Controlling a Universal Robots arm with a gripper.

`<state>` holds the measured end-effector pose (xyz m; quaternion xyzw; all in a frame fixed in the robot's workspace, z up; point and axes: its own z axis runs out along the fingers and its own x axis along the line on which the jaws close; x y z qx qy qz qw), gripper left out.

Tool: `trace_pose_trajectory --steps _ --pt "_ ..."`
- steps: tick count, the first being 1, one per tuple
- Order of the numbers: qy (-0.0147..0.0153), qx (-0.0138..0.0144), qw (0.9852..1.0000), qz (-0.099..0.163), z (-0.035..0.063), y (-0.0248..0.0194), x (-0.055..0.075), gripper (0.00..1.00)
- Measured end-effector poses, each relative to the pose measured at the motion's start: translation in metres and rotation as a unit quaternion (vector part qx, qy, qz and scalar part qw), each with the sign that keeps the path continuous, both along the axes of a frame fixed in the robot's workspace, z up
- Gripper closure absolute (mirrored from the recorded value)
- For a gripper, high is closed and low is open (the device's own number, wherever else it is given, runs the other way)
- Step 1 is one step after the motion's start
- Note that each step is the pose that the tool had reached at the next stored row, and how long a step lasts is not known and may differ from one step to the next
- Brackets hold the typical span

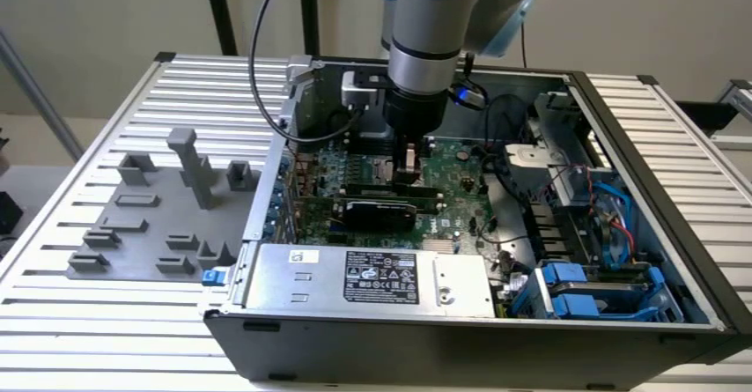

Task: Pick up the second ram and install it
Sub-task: 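Press down the second ram until it locks into place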

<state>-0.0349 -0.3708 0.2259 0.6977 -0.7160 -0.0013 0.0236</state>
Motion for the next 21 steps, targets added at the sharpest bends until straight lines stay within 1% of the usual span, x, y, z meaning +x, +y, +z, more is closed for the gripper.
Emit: trace_pose_trajectory --steps 3,9,10,21 --pt "0.0 0.0003 1.0 0.0 0.003 0.0 0.0 0.0" --pt "0.0 0.0007 1.0 0.0 0.0143 0.0 -0.003 0.0" --pt "0.0 0.0007 1.0 0.0 0.0149 0.0 -0.003 1.0" --pt "0.0 0.0008 1.0 0.0 0.0156 0.0 -0.004 1.0"
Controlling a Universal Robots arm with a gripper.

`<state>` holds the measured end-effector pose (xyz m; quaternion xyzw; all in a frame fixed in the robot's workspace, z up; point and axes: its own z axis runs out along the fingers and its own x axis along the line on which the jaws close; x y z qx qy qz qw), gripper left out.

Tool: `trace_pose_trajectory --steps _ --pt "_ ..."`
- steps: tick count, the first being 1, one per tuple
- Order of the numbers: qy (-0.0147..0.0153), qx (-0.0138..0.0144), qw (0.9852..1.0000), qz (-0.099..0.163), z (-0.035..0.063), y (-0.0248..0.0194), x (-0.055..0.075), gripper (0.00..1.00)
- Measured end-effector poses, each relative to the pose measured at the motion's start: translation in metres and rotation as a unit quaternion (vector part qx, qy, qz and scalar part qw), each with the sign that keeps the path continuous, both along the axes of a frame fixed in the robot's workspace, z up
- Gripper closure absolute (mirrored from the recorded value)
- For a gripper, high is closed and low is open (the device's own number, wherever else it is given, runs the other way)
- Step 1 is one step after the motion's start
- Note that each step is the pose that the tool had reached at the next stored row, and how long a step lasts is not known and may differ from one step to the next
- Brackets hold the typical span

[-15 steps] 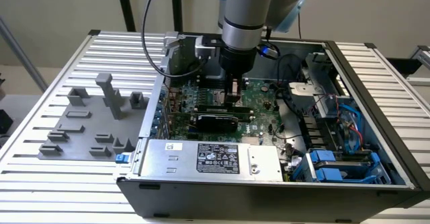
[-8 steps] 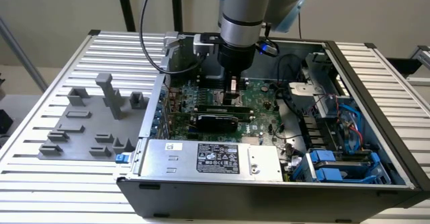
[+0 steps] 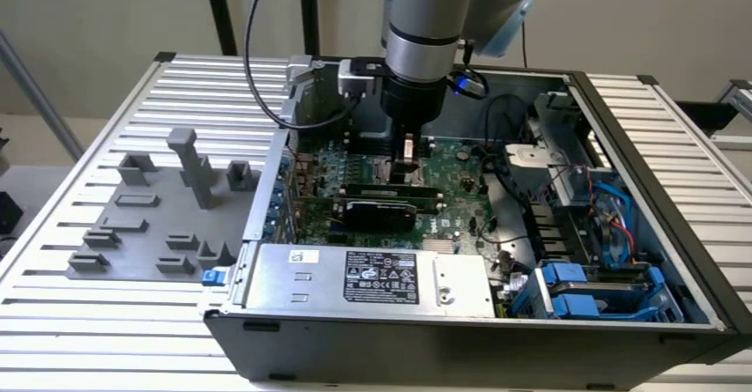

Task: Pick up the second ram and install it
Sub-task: 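Press down the second ram until it locks into place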

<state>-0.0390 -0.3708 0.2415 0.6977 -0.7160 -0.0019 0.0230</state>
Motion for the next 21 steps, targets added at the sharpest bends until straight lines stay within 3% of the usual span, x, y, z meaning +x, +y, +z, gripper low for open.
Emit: trace_pose_trajectory --steps 7,17,21 --pt "-0.0004 -0.0001 1.0 0.0 -0.0027 0.0011 0.0 1.0" --pt "-0.0005 -0.0008 1.0 0.0 -0.0177 0.0022 0.0 1.0" --pt "-0.0012 0.0006 1.0 0.0 -0.0092 0.0028 0.0 1.0"
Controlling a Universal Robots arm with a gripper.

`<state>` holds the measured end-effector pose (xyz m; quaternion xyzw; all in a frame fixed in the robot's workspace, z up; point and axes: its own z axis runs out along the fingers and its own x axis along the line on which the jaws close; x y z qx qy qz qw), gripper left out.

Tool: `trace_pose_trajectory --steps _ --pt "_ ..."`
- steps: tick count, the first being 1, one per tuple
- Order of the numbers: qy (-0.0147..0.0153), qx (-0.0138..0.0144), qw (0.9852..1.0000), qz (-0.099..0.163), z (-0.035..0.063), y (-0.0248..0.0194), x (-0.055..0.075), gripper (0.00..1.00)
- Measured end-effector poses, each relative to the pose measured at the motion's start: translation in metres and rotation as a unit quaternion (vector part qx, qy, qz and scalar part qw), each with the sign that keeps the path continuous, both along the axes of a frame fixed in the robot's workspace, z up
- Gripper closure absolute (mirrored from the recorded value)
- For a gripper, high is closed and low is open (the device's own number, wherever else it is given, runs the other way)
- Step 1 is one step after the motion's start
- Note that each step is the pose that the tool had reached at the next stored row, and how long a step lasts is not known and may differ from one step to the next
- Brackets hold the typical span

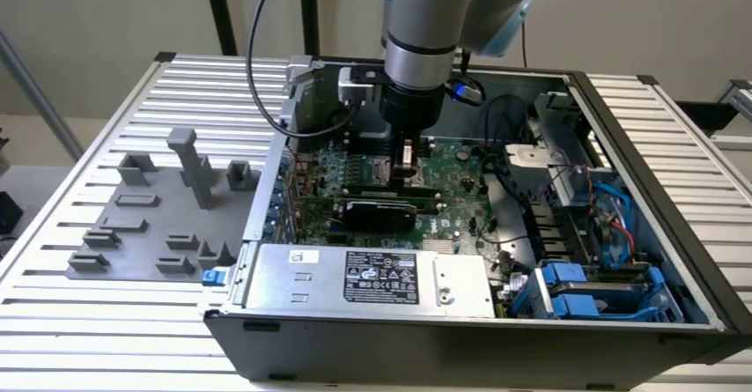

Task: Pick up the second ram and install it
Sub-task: 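Press down the second ram until it locks into place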

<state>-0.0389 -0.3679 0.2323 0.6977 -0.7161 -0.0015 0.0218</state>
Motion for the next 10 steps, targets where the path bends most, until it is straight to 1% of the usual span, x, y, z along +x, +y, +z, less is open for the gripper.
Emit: trace_pose_trajectory --steps 2,4,10 --pt "0.0002 -0.0005 1.0 0.0 0.0086 -0.0001 -0.0001 1.0" --pt "0.0003 -0.0006 1.0 0.0 0.013 -0.0001 0.0 1.0" --pt "0.0003 -0.0005 1.0 0.0 0.013 -0.0001 0.0 1.0"
